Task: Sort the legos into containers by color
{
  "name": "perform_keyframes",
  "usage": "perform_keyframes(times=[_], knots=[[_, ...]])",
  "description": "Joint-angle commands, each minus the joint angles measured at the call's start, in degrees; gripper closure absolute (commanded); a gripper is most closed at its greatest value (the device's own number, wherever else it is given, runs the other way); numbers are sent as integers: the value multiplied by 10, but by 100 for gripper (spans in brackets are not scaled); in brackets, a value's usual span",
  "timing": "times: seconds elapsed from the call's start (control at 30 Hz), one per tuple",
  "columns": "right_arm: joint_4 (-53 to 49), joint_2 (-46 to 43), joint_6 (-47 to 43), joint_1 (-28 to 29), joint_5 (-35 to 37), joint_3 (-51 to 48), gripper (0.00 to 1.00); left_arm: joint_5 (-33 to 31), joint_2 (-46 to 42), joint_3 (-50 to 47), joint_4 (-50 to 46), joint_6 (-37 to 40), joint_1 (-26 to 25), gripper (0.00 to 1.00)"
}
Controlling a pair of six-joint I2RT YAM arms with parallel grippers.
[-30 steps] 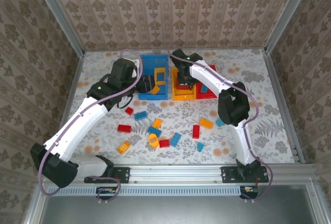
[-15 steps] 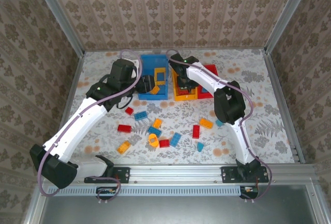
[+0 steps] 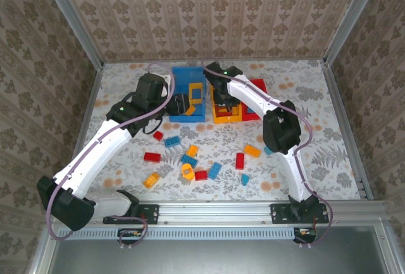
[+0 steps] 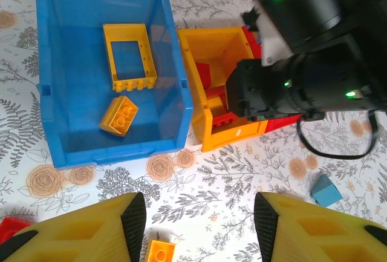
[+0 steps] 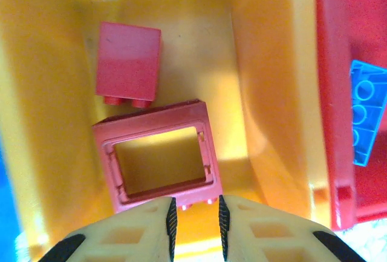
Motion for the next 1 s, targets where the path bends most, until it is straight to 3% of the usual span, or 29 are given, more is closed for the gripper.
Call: perform_keyframes(times=[0.0,0.13,0.33,0.4,0.5,0.57,0.67,0.73,0.77,0.87,0.97], knots=[[-6,-89,14,0,-9,-5,71,2,-3,0,-20,0,-2,46],[89,-198,-24,0,-54,-119,62,4,-10,-15,-53,4,4,44],[383,-432,-82,0,-240,-460,45,11,-7,-66,-142,-39,52,41],[425,-486,-73,0,-279,-537,39,15,-1,-86,-154,-69,59,41],[430,-529,-62,2,-328,-597,38,28,-7,-127,-115,-113,59,40],[419,-551,-52,2,-313,-626,37,25,-13,-149,-90,-136,59,41],[367,-594,-18,-11,-212,-656,33,22,-14,-164,-67,-151,54,40],[242,-614,48,-45,-80,-654,27,24,-14,-165,-51,-148,42,40],[191,-620,84,-85,-66,-660,27,27,-14,-163,-37,-141,32,39],[166,-633,141,-187,-142,-711,29,62,-11,-164,47,-106,-6,39],[188,-609,189,-212,-186,-732,26,87,15,-144,109,-67,-49,38]])
